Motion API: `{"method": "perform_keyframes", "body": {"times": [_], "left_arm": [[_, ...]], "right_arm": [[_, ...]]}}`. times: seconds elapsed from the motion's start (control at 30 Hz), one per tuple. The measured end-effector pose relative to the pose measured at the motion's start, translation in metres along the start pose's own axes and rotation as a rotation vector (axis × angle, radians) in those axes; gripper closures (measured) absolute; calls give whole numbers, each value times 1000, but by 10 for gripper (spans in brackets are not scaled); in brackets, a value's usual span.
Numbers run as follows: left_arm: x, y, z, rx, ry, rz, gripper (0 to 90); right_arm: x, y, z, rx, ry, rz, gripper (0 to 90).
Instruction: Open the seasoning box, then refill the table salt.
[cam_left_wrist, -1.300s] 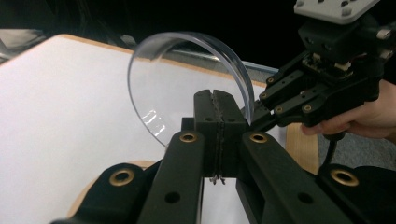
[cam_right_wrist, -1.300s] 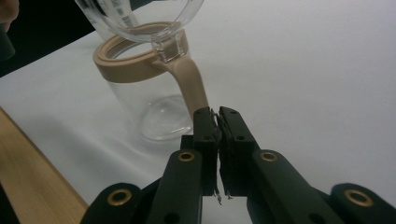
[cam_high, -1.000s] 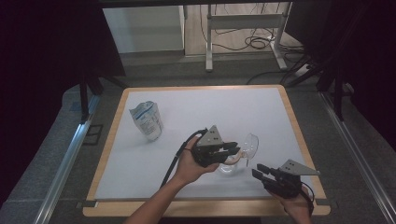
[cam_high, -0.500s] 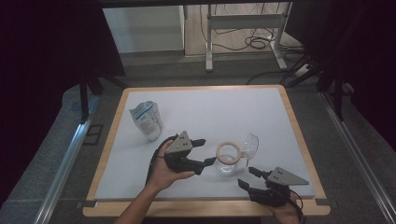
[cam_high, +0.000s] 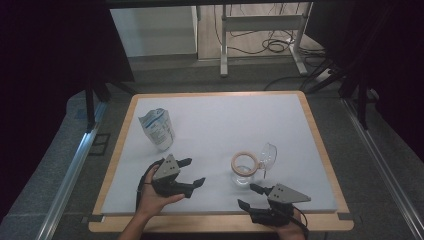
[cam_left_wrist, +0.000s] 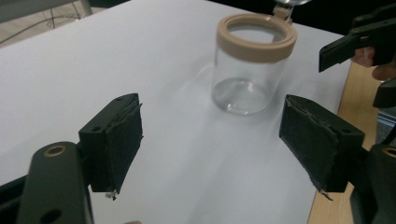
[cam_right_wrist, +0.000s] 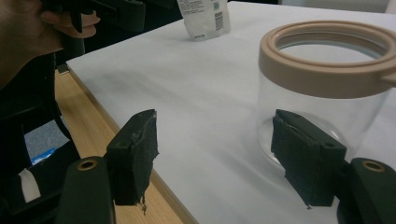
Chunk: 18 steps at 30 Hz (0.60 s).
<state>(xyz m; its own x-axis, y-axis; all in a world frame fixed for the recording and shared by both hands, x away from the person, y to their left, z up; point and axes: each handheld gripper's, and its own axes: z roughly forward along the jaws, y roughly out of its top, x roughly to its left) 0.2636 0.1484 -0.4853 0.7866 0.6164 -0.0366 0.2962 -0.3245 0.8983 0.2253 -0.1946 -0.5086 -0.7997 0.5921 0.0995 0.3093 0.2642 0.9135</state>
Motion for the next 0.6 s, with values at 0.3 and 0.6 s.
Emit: {"method": "perform_keyframes", "body": {"times": [0.3,0.6], "left_arm": [[11,-13,-11,8,41,-33,201],[24,-24,-27,-1,95,-79,201]], "right_arm": [[8,5,14,-11,17,-7,321],[17,13,35,-11,41,-10,321]]}}
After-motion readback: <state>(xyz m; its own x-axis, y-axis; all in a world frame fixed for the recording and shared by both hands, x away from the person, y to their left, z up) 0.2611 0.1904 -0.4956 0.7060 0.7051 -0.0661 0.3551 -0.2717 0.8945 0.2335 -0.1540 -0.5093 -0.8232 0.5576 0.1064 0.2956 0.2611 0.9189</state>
